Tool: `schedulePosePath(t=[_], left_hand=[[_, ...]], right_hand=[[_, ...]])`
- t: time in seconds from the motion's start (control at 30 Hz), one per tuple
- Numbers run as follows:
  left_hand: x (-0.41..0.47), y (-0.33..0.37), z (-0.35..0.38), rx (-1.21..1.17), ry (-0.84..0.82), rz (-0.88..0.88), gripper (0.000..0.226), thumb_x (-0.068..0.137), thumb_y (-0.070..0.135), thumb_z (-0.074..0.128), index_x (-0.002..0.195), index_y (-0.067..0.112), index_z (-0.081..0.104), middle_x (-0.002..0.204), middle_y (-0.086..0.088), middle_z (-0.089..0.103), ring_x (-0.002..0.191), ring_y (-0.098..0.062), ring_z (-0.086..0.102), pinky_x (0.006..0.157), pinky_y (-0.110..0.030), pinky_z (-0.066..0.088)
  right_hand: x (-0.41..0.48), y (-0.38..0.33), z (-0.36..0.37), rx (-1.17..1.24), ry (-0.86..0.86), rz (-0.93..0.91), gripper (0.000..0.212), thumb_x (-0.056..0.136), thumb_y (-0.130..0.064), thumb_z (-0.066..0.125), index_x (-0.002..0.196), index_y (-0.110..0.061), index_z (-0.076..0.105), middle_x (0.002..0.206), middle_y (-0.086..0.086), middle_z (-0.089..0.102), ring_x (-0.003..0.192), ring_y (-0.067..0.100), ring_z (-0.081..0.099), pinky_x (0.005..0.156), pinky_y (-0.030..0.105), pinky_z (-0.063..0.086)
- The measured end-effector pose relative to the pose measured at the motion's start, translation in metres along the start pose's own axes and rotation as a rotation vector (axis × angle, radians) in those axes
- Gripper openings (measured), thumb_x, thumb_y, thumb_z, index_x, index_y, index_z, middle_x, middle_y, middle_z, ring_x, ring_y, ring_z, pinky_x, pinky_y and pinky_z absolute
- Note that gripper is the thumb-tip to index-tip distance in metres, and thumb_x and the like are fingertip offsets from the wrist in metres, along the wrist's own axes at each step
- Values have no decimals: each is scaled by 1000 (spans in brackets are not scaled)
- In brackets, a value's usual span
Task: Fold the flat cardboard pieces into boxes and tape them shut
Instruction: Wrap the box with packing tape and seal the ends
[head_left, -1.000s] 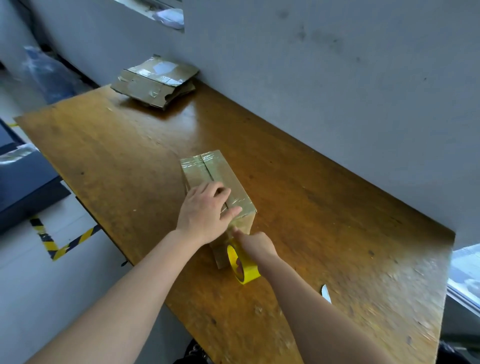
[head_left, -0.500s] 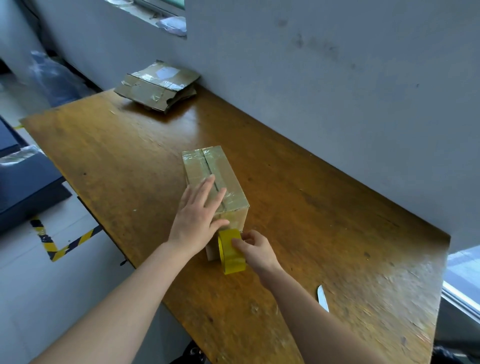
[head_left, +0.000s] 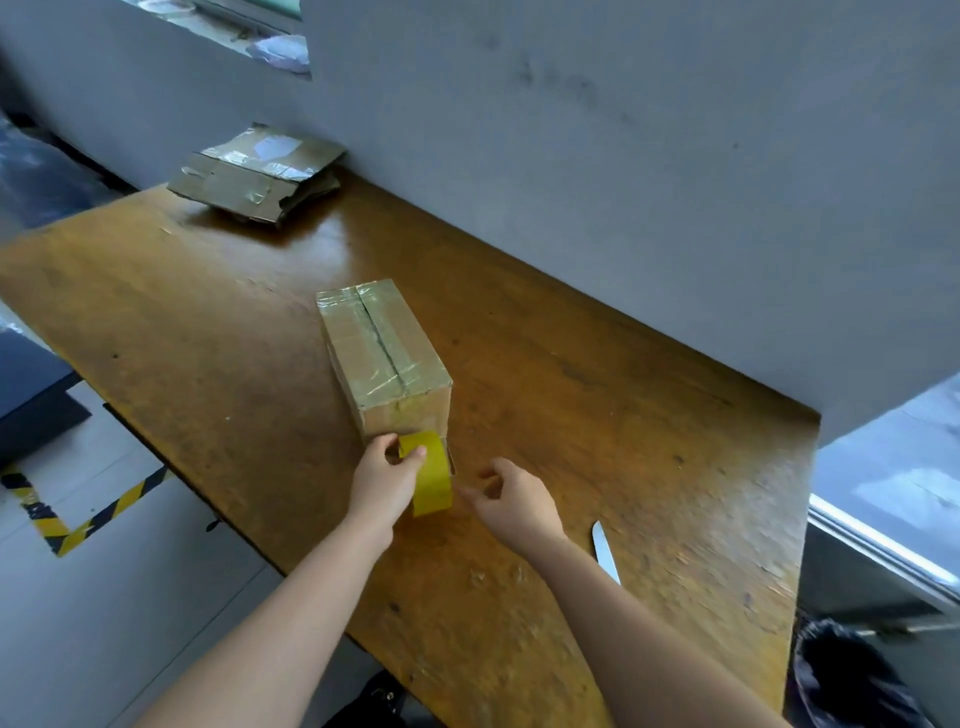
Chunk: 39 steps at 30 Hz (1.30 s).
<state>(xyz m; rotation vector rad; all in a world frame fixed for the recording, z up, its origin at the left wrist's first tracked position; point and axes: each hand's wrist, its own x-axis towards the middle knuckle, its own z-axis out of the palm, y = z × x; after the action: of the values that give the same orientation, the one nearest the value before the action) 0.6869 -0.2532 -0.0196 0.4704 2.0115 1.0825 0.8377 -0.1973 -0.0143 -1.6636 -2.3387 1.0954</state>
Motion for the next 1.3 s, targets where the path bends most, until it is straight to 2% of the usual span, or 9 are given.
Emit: schedulePosePath(t=[0.3,0.37,0.47,0.57,0.7,0.93,1.07,1.13,1.3], left_hand=[[10,-6,12,-116,16,-18,53,96,29,56,146,23,37,144,-8,41,125,-33,45,100,-50,43],[11,-6,15,-130,19,-16,53,96,28,56,145,23,38,144,-8,42,125,-33,45,97,-48,43],[12,-7,15,-127,27,-3,52,96,27,56,145,22,39,143,-9,43,123,-32,46,97,-47,42],[14,-7,14,-121,29,2,51,95,26,56,144,23,40,143,-8,43,123,-32,46,96,-47,41],[14,-7,12,-136,19,0,51,95,26,57,144,24,41,144,-7,44,125,-32,46,100,-50,40],[9,-6,10,-162,17,12,47,94,24,61,139,25,47,139,-7,48,119,-29,50,95,-47,43],[5,-5,7,-169,21,29,44,93,24,62,136,25,51,134,-6,51,112,-26,51,90,-44,44],[2,-5,4,-168,42,47,40,94,32,61,132,24,54,130,-2,52,113,-24,51,92,-44,45],[-4,-6,-5,-135,101,104,22,93,28,62,115,24,62,109,3,56,91,-18,53,66,-28,42]], right_hand=[[-56,73,-1,-401,115,153,32,91,-28,51,122,-19,54,129,8,52,126,29,41,95,35,38],[-68,83,-3,-440,130,245,39,88,-25,50,127,-20,50,135,8,47,124,28,41,97,38,39],[-85,92,-4,-403,149,409,51,81,-27,54,129,-18,41,124,3,47,117,25,44,94,39,40],[-96,96,-2,-371,127,507,43,83,-27,58,121,-19,41,117,2,49,110,23,49,86,37,44],[-98,98,-1,-344,131,439,30,93,-13,55,120,-18,43,113,6,53,99,23,56,77,32,53],[-90,79,-2,-206,210,338,18,94,-6,49,109,-15,52,102,4,56,89,22,53,72,31,51],[-77,50,-7,-153,361,210,12,93,-11,49,102,-19,52,87,-3,47,81,18,45,55,26,35],[-67,32,-12,-143,423,113,11,94,-13,48,103,-19,50,84,-2,47,77,20,45,55,30,31],[-42,-12,-21,-307,428,-233,10,94,-15,52,103,-18,56,83,2,58,75,25,52,67,34,34]])
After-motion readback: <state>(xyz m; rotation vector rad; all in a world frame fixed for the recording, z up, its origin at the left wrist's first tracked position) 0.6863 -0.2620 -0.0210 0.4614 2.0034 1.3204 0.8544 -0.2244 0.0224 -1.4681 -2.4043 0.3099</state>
